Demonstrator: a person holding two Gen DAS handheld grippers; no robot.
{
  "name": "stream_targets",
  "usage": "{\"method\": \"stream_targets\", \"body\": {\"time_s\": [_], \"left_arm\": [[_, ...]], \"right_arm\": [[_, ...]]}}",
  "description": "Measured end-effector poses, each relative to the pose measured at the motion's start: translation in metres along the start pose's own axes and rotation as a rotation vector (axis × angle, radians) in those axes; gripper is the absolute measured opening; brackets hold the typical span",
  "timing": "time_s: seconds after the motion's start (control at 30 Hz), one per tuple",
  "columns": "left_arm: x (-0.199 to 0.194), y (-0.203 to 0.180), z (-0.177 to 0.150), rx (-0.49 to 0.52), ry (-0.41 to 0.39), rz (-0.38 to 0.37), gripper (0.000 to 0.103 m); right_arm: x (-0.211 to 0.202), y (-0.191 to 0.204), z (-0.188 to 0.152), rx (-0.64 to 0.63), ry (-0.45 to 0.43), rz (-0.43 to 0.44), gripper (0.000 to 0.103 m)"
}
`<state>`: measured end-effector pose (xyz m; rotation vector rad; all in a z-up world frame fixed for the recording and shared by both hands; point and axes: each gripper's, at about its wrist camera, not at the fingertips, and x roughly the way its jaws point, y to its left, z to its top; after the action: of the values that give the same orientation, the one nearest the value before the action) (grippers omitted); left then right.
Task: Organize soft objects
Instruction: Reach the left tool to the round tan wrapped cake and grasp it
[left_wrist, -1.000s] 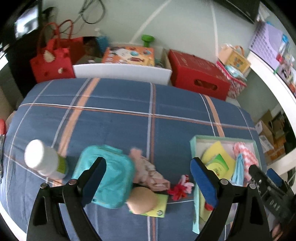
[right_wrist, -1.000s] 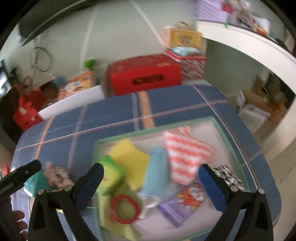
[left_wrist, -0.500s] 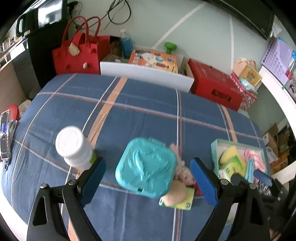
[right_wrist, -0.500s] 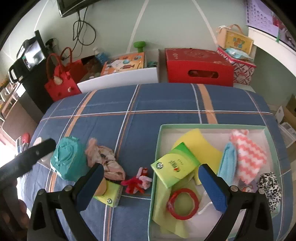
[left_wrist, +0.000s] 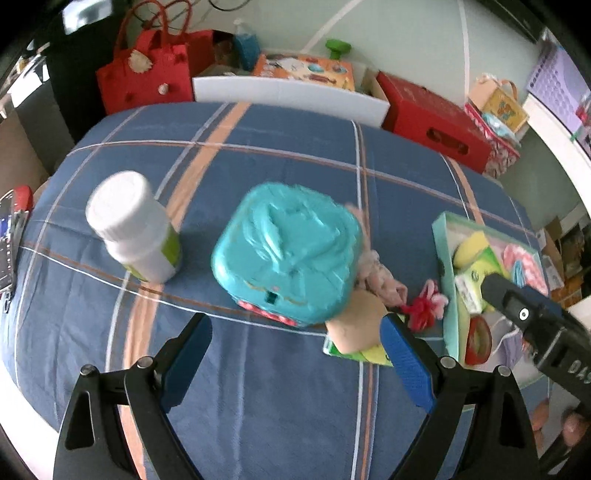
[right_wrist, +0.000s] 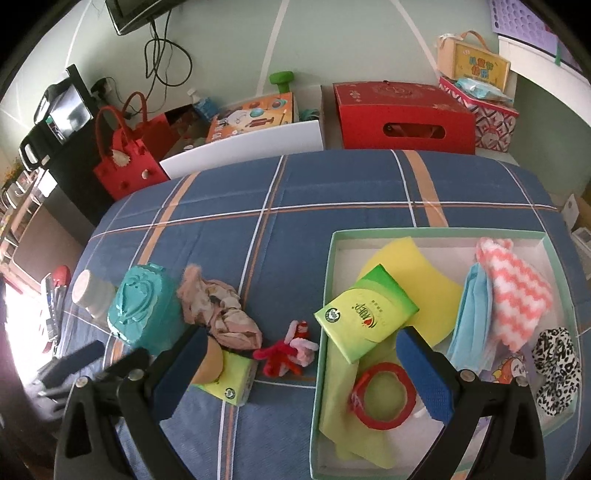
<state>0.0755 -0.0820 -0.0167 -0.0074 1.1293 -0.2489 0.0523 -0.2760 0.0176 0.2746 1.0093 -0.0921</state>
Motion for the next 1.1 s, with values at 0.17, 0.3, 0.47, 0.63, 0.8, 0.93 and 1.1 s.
{"method": "stream_targets", "body": {"time_s": [0.17, 0.3, 0.47, 0.63, 0.8, 0.93, 1.1], "left_arm": [[0.013, -0.015, -0.006, 0.04, 0.03, 0.006, 0.092], [0.019, -0.024, -0.008, 0.046, 0.032, -0.012, 0.092], [0.03, -0.031, -0.008, 0.063, 0.051, 0.001, 0.084], [0.039, -0.031, -0.008, 0.041, 0.08, -0.017, 0.08], [0.044, -0.03, -0.006, 0.019, 0.085, -0.011, 0.078], [0.045, -0.028, -0.005, 0.006, 0.086, -0.024, 0.075], [0.045, -0.026, -0.007, -0.002, 0.105, -0.094, 0.051]], "right_arm": [[0.002, 0.004, -0.002, -0.005, 0.01, 0.03, 0.101], [0.004, 0.008, -0.003, -0.02, 0.008, 0.069, 0.09], [0.008, 0.013, -0.004, -0.033, 0.015, 0.114, 0.076], [0.018, 0.009, -0.004, -0.005, 0.026, 0.134, 0.067], [0.023, 0.003, -0.005, 0.019, 0.038, 0.133, 0.059], [0.03, 0.005, -0.006, 0.014, 0.061, 0.139, 0.057], [0.037, 0.01, -0.009, 0.0, 0.081, 0.136, 0.056]]}}
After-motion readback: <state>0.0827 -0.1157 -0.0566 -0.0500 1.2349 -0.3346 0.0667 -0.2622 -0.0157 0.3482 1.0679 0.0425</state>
